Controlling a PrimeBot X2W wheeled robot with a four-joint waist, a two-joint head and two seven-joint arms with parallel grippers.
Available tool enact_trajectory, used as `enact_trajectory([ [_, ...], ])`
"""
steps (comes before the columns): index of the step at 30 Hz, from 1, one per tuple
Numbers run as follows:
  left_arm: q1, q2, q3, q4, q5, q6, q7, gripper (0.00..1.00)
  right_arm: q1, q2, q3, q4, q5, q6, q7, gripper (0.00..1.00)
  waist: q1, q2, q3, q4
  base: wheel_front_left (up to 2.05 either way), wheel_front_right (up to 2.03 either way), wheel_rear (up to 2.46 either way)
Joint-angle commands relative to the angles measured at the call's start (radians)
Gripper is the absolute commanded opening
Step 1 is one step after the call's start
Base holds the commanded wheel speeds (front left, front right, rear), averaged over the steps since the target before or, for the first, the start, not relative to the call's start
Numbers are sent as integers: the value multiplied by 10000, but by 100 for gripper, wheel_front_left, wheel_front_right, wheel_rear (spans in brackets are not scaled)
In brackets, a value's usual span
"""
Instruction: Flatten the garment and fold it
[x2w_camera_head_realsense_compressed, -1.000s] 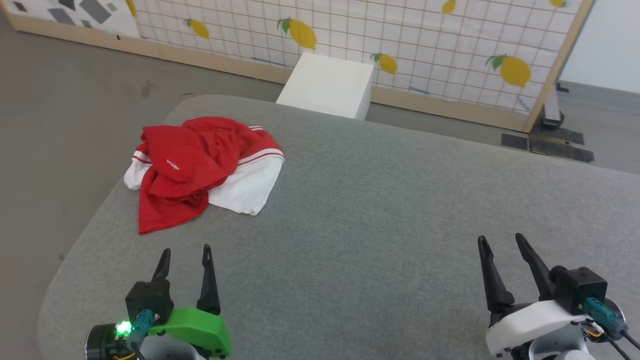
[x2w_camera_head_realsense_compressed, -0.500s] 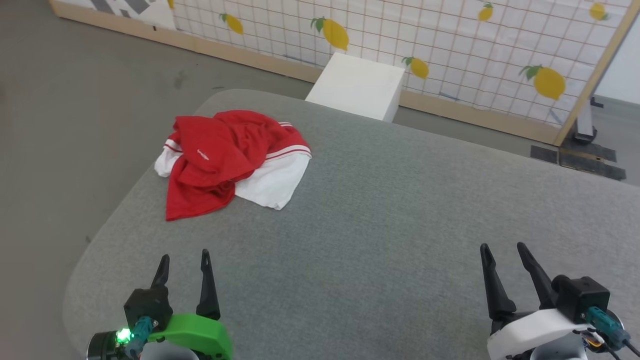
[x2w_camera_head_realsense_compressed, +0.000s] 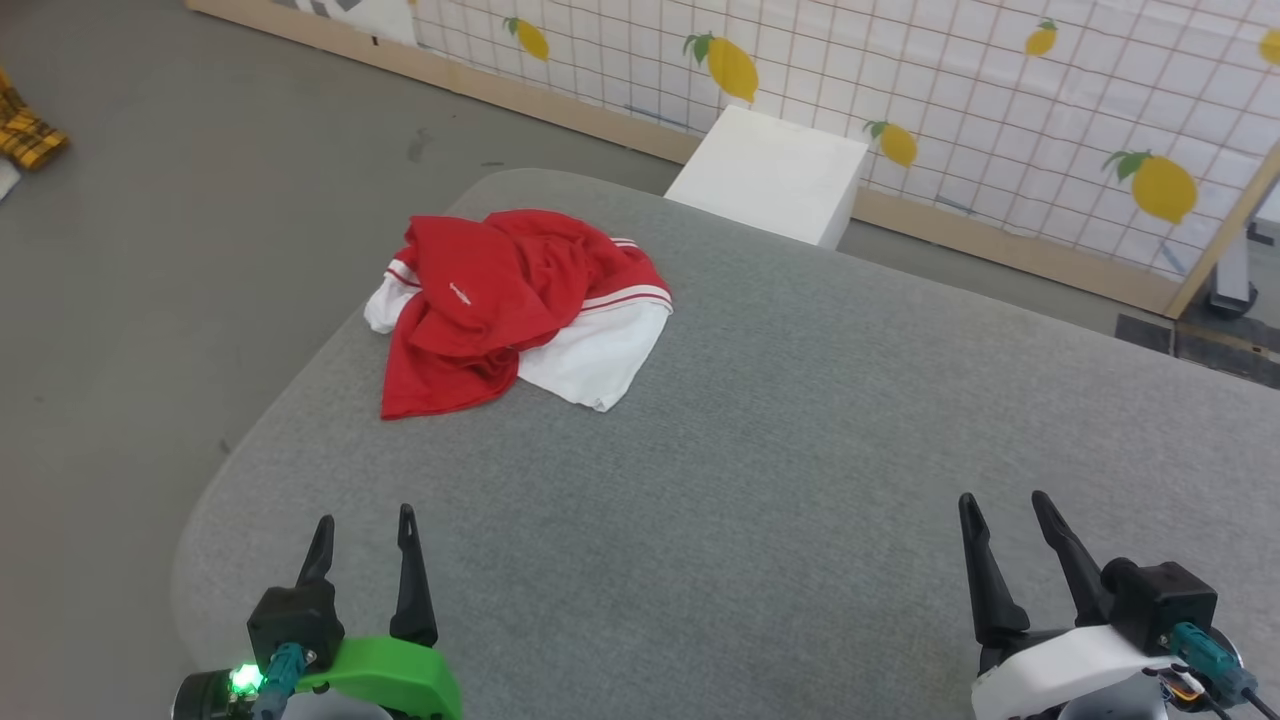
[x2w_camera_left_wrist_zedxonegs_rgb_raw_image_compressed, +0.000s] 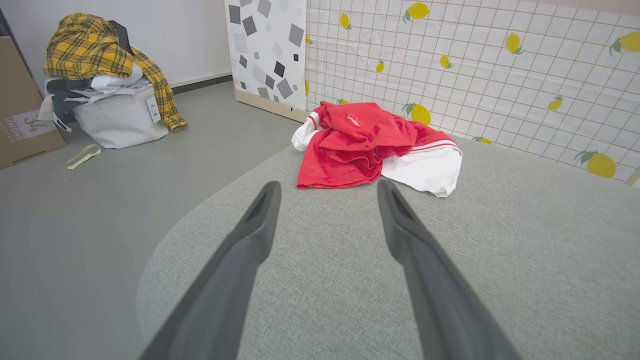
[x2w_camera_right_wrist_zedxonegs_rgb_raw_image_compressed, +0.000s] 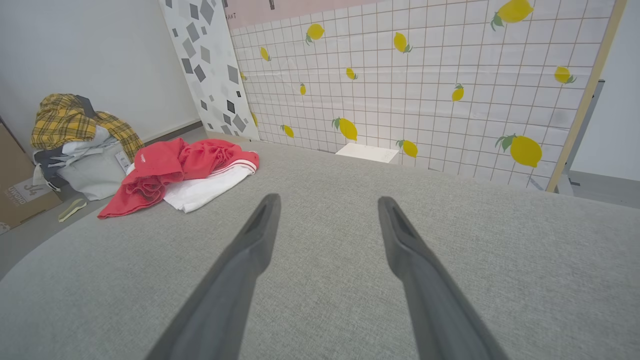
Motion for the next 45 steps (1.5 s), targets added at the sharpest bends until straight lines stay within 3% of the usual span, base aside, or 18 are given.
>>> enact_trajectory([
  [1, 208, 86, -26, 36, -70, 118, -106, 100, 159, 14, 13, 70, 87, -12, -110, 100, 0, 0, -6, 116, 0, 0, 0],
  [24, 489, 211, -262, 105, -391, 515, -580, 100, 305, 18, 91, 453, 407, -15, -586, 100, 0, 0, -221, 1089, 0, 0, 0],
  [45, 441, 377, -364, -33, -490, 641, -571, 100, 171, 19, 75, 439, 361, -15, -598, 100, 0, 0, -130, 1038, 0, 0, 0],
])
